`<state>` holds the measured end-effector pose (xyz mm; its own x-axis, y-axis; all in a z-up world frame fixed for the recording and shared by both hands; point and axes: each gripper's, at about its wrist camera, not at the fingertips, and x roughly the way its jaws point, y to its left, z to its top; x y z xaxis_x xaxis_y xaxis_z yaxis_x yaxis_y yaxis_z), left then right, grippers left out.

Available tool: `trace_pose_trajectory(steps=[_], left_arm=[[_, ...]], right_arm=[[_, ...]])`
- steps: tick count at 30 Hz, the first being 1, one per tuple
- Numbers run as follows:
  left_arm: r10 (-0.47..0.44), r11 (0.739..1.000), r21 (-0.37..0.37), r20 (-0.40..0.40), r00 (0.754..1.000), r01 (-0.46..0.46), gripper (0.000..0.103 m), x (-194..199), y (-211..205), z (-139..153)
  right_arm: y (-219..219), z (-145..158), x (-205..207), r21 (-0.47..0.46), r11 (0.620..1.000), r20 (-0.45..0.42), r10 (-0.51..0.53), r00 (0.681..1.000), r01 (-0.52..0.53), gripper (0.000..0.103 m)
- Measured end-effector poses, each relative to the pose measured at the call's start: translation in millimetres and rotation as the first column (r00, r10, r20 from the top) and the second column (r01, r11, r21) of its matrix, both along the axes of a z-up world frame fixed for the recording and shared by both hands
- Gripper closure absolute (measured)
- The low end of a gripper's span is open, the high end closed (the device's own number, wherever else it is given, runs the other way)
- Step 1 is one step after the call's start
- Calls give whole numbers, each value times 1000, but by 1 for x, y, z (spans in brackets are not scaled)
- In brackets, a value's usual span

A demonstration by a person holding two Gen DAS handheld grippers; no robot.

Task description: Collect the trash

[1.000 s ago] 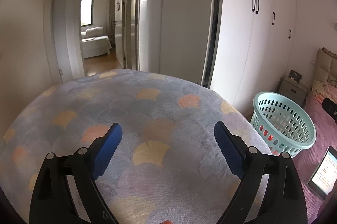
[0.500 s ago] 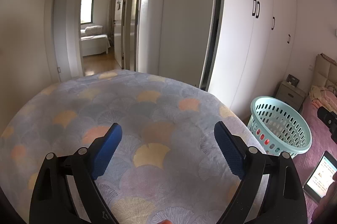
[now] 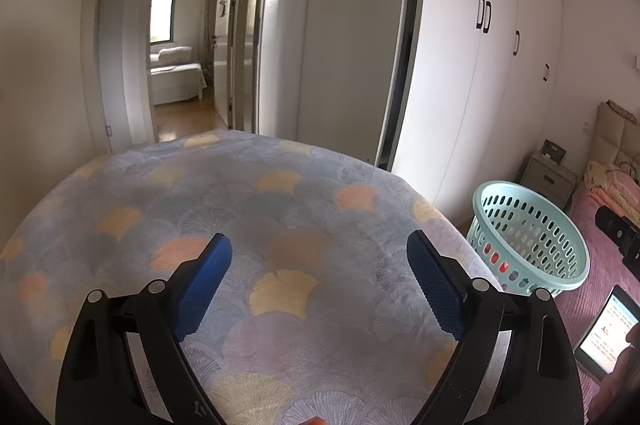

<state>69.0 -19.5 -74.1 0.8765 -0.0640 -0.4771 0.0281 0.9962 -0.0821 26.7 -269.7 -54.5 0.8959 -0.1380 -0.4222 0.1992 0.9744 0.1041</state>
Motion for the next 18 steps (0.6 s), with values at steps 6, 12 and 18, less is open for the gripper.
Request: trace_pose_trajectory(steps=[6, 12, 18], left_arm=[[-3, 1000, -1, 0, 1000, 3, 16, -1, 0, 0], [2, 1000, 6, 3, 1000, -2, 16, -1, 0, 0], [-1, 1000, 9, -1, 1000, 1, 16, 0, -2, 0]], right_arm=[[1, -1, 0, -2, 1000, -1, 2, 1000, -2, 39], [2, -1, 0, -5, 1000, 1, 4, 1000, -4, 39], [2, 0, -1, -4, 1000, 2, 6, 1000, -6, 39]])
